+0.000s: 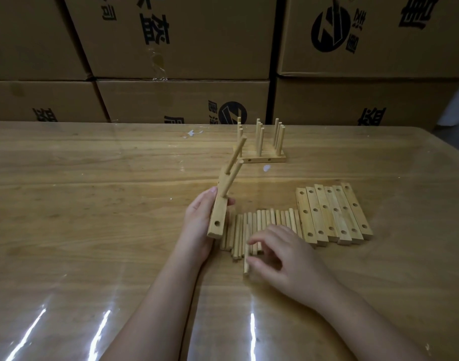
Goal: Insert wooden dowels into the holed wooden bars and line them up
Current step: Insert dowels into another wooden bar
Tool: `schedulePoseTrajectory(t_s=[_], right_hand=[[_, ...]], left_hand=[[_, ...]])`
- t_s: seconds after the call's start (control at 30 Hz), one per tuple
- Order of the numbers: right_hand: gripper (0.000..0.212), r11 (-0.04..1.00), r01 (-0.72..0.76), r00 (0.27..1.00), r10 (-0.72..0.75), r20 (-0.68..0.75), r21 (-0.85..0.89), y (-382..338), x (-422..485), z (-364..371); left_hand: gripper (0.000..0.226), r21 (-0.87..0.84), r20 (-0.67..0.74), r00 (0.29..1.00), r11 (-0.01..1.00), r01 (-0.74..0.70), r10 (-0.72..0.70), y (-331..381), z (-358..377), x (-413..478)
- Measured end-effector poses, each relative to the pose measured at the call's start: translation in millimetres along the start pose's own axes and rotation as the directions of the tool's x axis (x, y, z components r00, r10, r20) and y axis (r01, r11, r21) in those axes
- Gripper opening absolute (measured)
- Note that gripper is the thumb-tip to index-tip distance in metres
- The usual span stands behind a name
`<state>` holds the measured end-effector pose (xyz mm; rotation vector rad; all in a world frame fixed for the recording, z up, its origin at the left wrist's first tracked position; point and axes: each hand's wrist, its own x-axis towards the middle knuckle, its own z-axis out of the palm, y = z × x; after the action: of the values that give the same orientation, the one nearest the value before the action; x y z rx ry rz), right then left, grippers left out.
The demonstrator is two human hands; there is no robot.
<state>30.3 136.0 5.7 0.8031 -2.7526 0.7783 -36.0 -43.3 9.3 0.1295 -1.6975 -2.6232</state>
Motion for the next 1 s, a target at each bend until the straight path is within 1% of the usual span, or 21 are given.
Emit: schedulePoseTrajectory(t_s=[0.07, 0.1, 0.17, 0.23, 0.3, 0.43, 0.5, 0.6, 0.7, 0.77, 0.83, 0.87, 0.93, 1.0], right_hand=[[0.044, 0.997, 0.030, 0.992, -0.020, 0.128, -0.076, -0.3, 0.6, 1.5], [0.048, 0.994, 0.040, 0.985, -0.022, 0.170, -0.102, -0.2, 0.5, 1.8], [0.052, 0.989, 0.059, 0.979, -0.030, 0.203, -0.136, -0.8, 0.2, 1.8], [0.050, 0.989, 0.059, 0.980, -0.031, 0.196, -0.138, -2.8, -0.6, 1.6], [0.043, 0.990, 0.070, 0.983, -0.047, 0.176, -0.123, -4.2, -0.4, 1.9], [0.032, 0.997, 0.047, 0.988, -0.037, 0.151, -0.062, -2.9, 1.7, 0.0], [0.031, 0.996, 0.048, 0.988, -0.038, 0.149, -0.069, -1.8, 1.7, -0.2], [0.028, 0.992, 0.067, 0.987, -0.051, 0.155, -0.102, -2.4, 1.1, 1.6], [0.018, 0.995, 0.054, 0.991, -0.043, 0.123, -0.087, -3.5, 1.2, 2.1], [0.015, 0.998, 0.013, 0.997, -0.008, 0.083, -0.062, -4.5, 1.2, 0.7], [0.007, 0.998, -0.056, 0.998, 0.056, 0.004, -0.014, -5.1, 1.7, -1.7], [0.006, 0.995, -0.099, 0.994, 0.099, -0.040, 0.019, -4.9, 1.8, -2.8], [0.011, 0.978, -0.183, 0.974, 0.195, -0.115, 0.102, -3.6, 2.0, -4.5], [0.012, 0.945, -0.237, 0.946, 0.277, -0.167, 0.223, -2.1, 3.1, -5.5]], left_hand=[[0.020, -0.038, 0.021, 1.000, 0.999, 0.005, -0.004, 0.4, 0.7, 0.2], [0.021, -0.040, 0.036, 0.999, 0.999, 0.008, -0.007, 0.5, 0.7, -0.2], [0.026, -0.020, 0.073, 0.997, 1.000, 0.008, -0.007, 0.7, -0.2, -1.2], [0.030, -0.001, 0.093, 0.996, 1.000, 0.008, -0.008, 0.9, -0.6, -2.3], [0.034, -0.001, 0.092, 0.996, 1.000, 0.007, -0.007, 1.4, 0.2, -3.1], [0.039, 0.007, 0.101, 0.995, 1.000, -0.003, 0.002, 1.2, -0.5, -3.4], [0.037, 0.005, 0.109, 0.994, 1.000, -0.002, 0.002, 0.1, -2.1, -3.3], [0.028, -0.011, 0.126, 0.992, 1.000, -0.003, 0.004, -1.5, -2.3, -2.4], [0.023, -0.024, 0.157, 0.988, 1.000, -0.006, 0.010, -1.6, -2.6, -2.3], [0.023, -0.029, 0.162, 0.987, 1.000, -0.011, 0.016, -1.7, -2.7, -2.5], [0.024, -0.024, 0.152, 0.988, 0.999, -0.021, 0.025, -1.3, -2.0, -2.6], [0.024, -0.028, 0.148, 0.988, 0.999, -0.026, 0.030, -1.2, -1.4, -2.6], [0.024, -0.050, 0.143, 0.989, 0.998, -0.026, 0.033, -1.0, -1.3, -2.1], [0.020, -0.078, 0.141, 0.990, 0.997, -0.019, 0.030, -1.2, -2.8, -0.9]])
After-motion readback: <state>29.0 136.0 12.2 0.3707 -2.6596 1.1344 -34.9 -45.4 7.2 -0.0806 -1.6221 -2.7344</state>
